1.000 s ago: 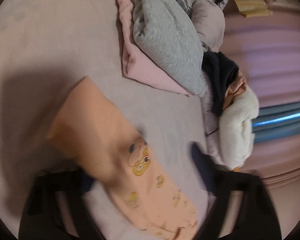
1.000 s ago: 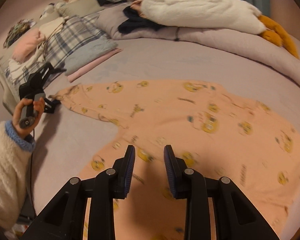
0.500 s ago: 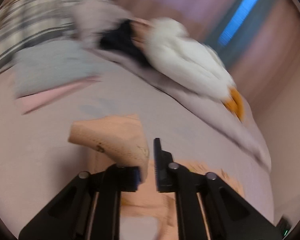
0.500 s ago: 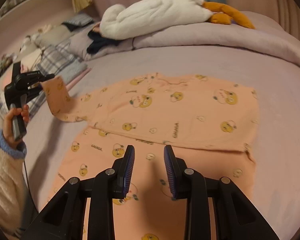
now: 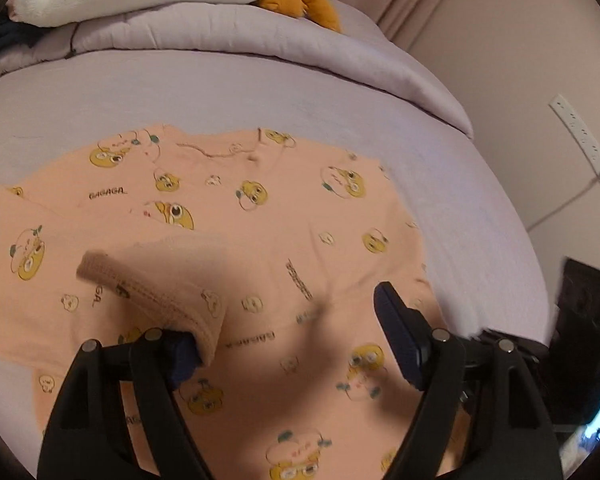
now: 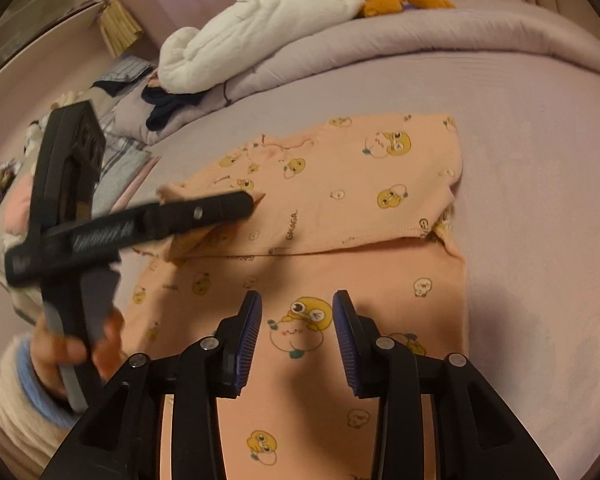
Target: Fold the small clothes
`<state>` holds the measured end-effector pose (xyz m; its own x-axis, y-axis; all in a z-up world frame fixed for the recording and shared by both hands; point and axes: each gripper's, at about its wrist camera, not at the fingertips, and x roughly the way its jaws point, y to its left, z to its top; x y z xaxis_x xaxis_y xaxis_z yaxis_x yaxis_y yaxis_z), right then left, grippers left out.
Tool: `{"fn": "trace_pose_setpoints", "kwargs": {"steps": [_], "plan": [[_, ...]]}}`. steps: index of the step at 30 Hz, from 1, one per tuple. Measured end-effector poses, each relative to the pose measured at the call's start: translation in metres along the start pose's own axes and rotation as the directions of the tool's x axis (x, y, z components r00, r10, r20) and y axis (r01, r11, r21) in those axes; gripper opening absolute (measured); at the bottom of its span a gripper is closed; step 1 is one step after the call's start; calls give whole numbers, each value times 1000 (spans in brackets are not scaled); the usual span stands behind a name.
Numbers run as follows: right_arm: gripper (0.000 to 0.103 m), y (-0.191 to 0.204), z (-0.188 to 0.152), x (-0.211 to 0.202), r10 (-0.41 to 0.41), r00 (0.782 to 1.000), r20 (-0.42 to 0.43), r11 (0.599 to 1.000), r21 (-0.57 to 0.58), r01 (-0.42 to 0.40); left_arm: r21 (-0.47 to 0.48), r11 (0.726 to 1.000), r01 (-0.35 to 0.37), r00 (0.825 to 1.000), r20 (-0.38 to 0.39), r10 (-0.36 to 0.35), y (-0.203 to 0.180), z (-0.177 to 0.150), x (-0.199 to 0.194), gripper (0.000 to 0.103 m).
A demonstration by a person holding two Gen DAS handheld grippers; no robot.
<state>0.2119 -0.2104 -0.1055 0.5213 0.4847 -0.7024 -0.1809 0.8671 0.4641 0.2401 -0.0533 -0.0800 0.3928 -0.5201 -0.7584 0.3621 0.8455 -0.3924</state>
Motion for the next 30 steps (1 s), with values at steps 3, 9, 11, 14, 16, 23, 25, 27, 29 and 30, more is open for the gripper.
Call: {"fn": "trace_pose_setpoints", "kwargs": {"steps": [3,9,11,14,16,23,25,27,29,30], "plan": [[43,-1,9,8,77,997,-9,995,68,-76,-32,995,93,995,30,-92,23,-3,-30,83],[44,17,29,43,196,980,-37,968,166,-188,-17,995,99,989,110,-96,38,-21,-85,93],[45,35,33,50,187,981,-43,977,113,-181,-51,994,95,988,126,-88,51,-32,-94,93],[44,71,33,52,140,989,-55,987,-70,-144,-100,993,65,990,131,-52,72,-49,-101,93],[44,100,30,56,91,994,-58,966,-236,-102,-145,987,67,991,127,-49,86,-58,-102,93],[44,142,19,100,-76,990,-121,876,-482,8,-257,961,102,986,152,-64,119,-89,-116,93],[38,141,20,106,-113,988,-109,874,-485,46,-264,959,105,985,157,-64,120,-91,-118,93],[10,132,21,104,-124,988,-93,884,-462,67,-267,957,111,984,163,-69,123,-93,-120,93],[6,116,26,93,-92,994,-63,921,-384,61,-272,955,116,983,166,-73,123,-94,-119,93],[6,106,28,84,-72,996,-44,938,-341,53,-275,954,120,983,167,-76,124,-94,-118,93]]}}
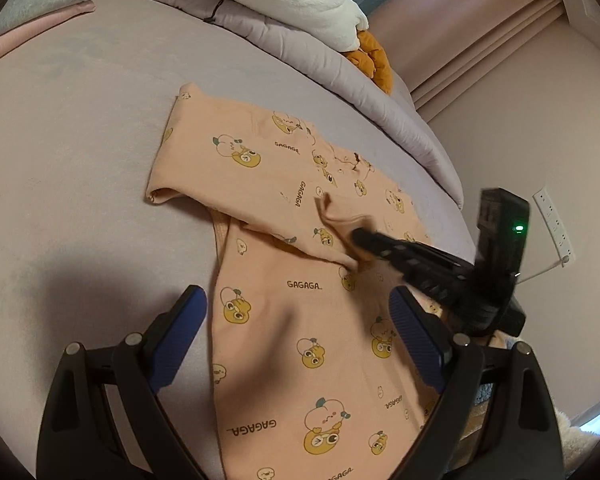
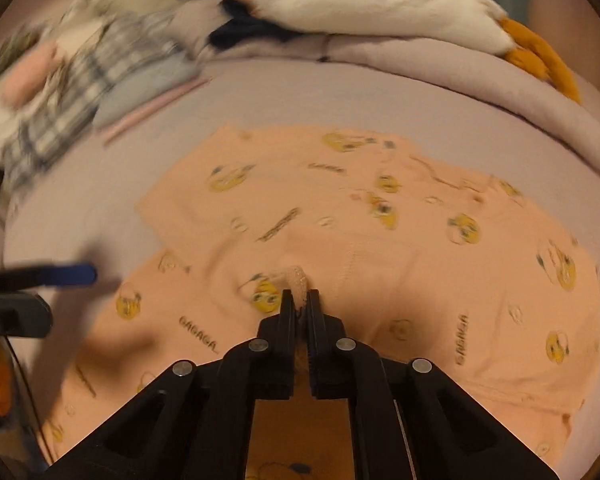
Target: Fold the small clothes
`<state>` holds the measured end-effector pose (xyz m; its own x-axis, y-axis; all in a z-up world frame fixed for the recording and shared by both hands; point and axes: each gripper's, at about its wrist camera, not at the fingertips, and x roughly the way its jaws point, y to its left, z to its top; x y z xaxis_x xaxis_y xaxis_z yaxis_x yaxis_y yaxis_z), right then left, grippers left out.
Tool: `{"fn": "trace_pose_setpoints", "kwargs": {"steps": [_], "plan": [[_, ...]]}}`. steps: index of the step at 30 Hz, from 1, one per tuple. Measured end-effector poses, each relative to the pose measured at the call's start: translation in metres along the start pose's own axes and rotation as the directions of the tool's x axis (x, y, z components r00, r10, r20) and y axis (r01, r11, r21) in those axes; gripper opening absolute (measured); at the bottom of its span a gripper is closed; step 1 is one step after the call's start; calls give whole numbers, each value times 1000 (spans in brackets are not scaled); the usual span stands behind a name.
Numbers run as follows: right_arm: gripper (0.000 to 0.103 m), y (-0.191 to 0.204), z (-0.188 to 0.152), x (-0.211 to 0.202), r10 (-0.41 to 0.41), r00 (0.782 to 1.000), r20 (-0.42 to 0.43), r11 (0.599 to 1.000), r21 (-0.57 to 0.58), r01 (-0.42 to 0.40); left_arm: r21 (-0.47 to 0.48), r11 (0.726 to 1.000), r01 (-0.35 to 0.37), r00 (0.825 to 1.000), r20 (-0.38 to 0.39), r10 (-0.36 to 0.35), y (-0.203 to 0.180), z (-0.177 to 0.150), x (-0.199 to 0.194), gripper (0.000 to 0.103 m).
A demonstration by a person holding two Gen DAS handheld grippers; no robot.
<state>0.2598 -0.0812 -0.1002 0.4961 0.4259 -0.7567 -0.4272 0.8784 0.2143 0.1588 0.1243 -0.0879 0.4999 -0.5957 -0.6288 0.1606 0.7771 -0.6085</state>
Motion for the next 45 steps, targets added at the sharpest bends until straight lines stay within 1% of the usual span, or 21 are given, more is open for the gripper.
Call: {"fn": "trace_pose_setpoints", "kwargs": {"steps": [1,3,6,7,8,10,12,14,16,18,19,22,25,27,32,34,36,39,41,42,45], "plan": [[6,-6,-3,-6,6,1000,17,999,34,-7,-2,1000,2,1000,0,-2,0,-1,1,93],[6,-35,-12,-26,44,996,75,984,170,-56,-5,1000,1,1000,0,-1,2,-2,2,93],[6,-71,-29,-40,141,984,106,935,312,-168,-18,1000,4,1000,-2,-4,5,-4,5,93],[12,-81,-35,-42,166,980,106,917,349,-193,-24,1000,3,1000,-3,-3,6,-3,6,93],[24,-92,-42,-43,182,978,99,902,380,-206,-28,1000,1,1000,-3,-1,6,-3,6,93],[42,-100,-49,-44,177,979,97,888,412,-201,-35,999,4,1000,-3,-4,7,-3,7,93],[43,-104,-49,-41,207,972,112,867,440,-235,-34,999,0,1000,-3,0,5,-3,8,93],[43,-103,-44,-34,211,970,119,863,443,-242,-30,1000,-5,1000,-7,5,3,-3,9,93],[41,-99,-36,-25,185,979,84,880,429,-203,-24,1000,-15,1000,-12,15,1,-3,9,93],[12,-89,-27,-22,143,988,49,911,385,-151,-18,1000,-25,1000,-15,25,0,-3,9,93],[5,-84,-22,-23,106,994,23,930,351,-107,-16,999,-29,999,-16,29,0,-2,9,93],[5,-87,-5,-46,70,996,57,950,301,-84,-10,999,-38,999,-17,38,-1,1,10,93],[5,-114,14,-74,27,996,91,947,316,-54,-5,999,-40,999,-21,40,-1,3,13,93],[5,-140,23,-88,-31,996,83,944,331,2,-8,999,-39,999,-24,39,0,5,19,93],[5,-177,13,-68,-56,997,-52,924,377,72,-11,999,-37,999,-36,37,0,12,31,93],[5,-181,8,-55,-135,984,-115,919,357,168,-5,999,-34,999,-37,34,-4,20,37,93],[9,-191,3,-48,-173,973,-150,902,372,218,14,999,-29,999,-32,30,-11,28,40,93],[12,-195,2,-54,-205,972,-114,893,386,233,59,997,-42,999,-25,43,-21,43,49,93],[17,-190,4,-67,-292,954,-65,884,362,296,89,994,-59,998,-22,61,-28,54,60,93],[17,-188,8,-72,-313,949,-40,884,354,306,96,993,-66,997,-22,69,-29,58,64,93],[17,-179,7,-82,-227,974,18,920,331,209,134,988,-76,996,-26,80,-33,68,83,91]]}}
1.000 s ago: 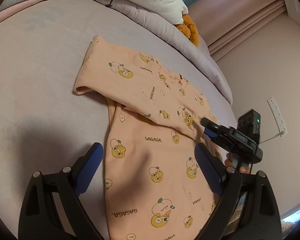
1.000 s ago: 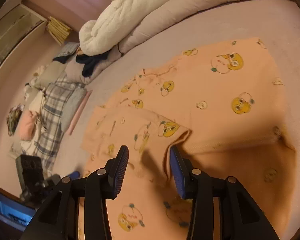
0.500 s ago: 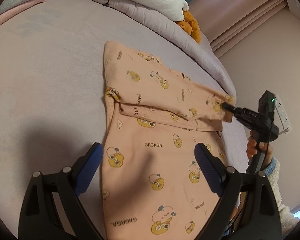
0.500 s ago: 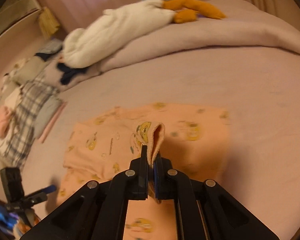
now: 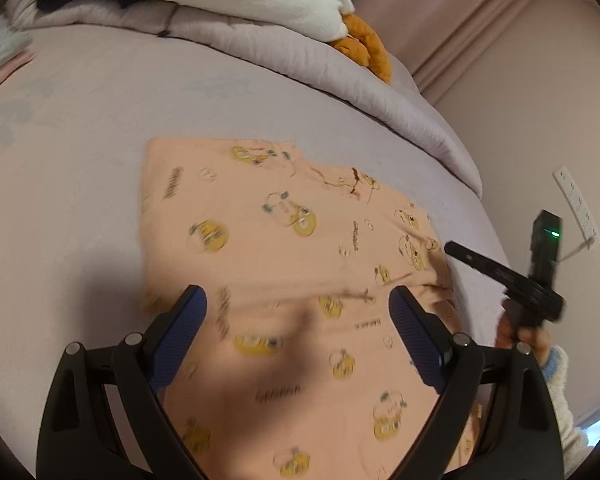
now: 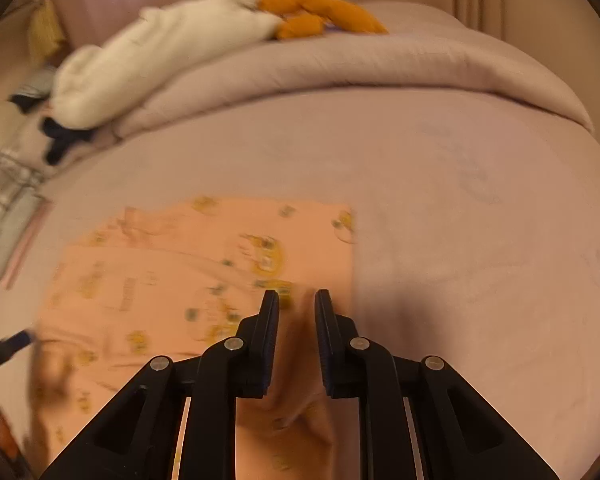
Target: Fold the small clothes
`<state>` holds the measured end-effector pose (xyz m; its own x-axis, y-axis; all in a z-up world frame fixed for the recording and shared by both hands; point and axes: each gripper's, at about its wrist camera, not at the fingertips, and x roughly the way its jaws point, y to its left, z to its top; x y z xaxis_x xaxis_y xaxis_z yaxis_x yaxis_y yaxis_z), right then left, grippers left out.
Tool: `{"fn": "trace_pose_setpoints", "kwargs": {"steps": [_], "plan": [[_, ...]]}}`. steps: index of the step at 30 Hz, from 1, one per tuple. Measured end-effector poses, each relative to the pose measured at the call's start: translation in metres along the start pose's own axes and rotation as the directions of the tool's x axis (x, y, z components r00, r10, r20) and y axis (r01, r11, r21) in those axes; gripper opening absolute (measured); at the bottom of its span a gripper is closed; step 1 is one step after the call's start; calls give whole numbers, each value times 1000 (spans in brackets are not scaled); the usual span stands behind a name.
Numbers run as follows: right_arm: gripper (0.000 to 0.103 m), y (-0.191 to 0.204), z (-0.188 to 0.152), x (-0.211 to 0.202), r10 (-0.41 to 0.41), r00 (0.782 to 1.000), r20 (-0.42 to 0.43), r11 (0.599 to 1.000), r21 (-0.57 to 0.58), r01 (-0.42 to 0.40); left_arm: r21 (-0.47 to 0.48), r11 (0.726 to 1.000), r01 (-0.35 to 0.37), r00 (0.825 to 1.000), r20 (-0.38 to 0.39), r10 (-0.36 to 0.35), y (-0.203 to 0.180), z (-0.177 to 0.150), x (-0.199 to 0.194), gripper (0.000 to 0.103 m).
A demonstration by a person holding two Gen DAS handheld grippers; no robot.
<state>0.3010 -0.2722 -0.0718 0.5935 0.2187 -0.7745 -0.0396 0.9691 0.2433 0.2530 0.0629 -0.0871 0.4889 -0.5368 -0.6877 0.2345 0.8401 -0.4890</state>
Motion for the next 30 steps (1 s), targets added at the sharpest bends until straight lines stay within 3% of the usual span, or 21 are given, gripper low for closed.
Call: {"fn": "trace_pose_setpoints", "kwargs": {"steps": [2,4,5,11,15,21,26,30], "plan": [[17,12,-9,3,26,999,-35,998,-58,-28,44,998,-37,999,-17,37,-4,4,17,91],[17,18,-21,16,-33,996,-83,990,-138,21,78,994,-80,995,-50,84,-5,3,35,80],[17,18,-24,22,-55,994,-95,987,-158,39,87,991,-104,991,-76,111,-4,2,44,80],[17,29,-26,19,-99,993,-64,981,-173,86,186,967,-171,979,-82,189,-12,-6,45,82],[17,60,-43,-7,-76,997,-10,976,-205,72,160,976,-148,985,-62,159,-10,-19,19,82],[20,70,-65,-51,-53,998,38,967,-246,60,67,992,-108,992,-53,112,9,-64,-26,86],[49,73,-76,-68,-61,997,55,966,-250,73,-1,995,-103,993,-49,103,17,-94,-52,87],[51,66,-94,-79,-78,996,44,970,-228,87,-40,997,-70,997,-49,68,20,-115,-71,90]]}}
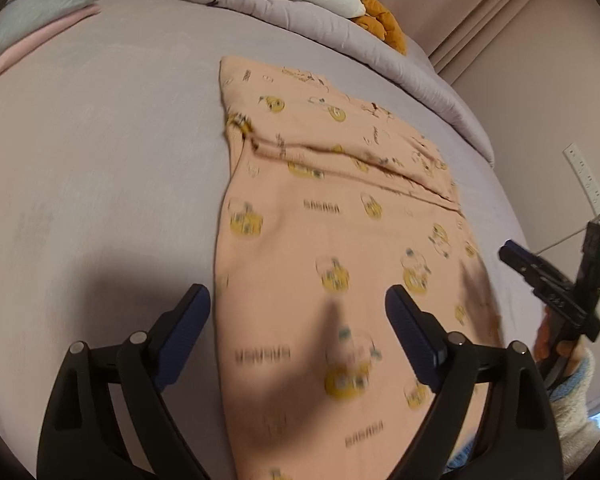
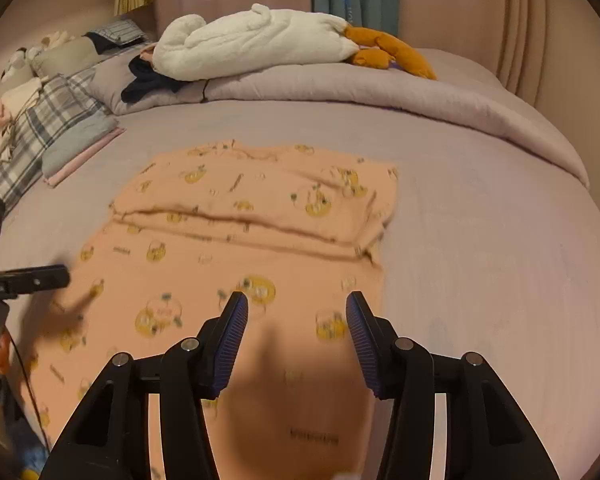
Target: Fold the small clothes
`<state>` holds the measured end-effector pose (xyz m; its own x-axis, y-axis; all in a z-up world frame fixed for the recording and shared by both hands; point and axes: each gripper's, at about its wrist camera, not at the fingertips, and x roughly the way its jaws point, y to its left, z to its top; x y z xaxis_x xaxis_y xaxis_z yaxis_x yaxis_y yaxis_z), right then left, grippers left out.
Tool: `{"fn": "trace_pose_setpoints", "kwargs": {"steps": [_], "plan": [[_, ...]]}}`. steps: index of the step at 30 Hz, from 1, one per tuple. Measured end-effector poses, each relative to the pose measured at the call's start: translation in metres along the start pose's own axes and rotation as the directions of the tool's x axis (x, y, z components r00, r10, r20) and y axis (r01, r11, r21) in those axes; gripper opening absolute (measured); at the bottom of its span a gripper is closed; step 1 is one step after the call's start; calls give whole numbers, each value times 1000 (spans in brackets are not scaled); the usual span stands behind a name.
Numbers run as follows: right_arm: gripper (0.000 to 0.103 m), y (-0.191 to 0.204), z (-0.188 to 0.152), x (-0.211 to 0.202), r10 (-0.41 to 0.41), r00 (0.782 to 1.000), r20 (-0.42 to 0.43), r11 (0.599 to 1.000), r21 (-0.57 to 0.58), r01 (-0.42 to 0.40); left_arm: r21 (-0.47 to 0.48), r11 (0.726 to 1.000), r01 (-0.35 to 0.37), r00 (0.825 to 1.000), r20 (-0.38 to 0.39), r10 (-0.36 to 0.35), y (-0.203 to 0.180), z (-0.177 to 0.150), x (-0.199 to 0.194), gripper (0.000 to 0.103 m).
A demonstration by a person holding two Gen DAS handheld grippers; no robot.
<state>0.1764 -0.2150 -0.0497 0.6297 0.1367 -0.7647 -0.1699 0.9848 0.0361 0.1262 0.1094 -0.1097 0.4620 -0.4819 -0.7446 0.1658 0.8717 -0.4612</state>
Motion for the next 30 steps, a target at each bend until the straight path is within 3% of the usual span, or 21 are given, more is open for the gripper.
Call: {"fn": "trace_pose_setpoints", "kwargs": {"steps": [11,19,23,30], "plan": [[52,0,-46,-24,-65,997,-30,996,51,67,-15,999,38,999,-21,-38,-2,-44,-23,90],[52,-7,-73,-21,-101,990,-101,988,107,112,-25,997,79,996,-45,-81,-4,-63,-30,90],[52,-25,-93,-13,35,986,-162,971,238,5,-24,995,97,993,-63,-98,-6,-70,-32,90],[55,-33,-104,-20,235,963,-130,929,321,-184,-25,985,171,982,-73,-173,-8,-60,-18,94]]}}
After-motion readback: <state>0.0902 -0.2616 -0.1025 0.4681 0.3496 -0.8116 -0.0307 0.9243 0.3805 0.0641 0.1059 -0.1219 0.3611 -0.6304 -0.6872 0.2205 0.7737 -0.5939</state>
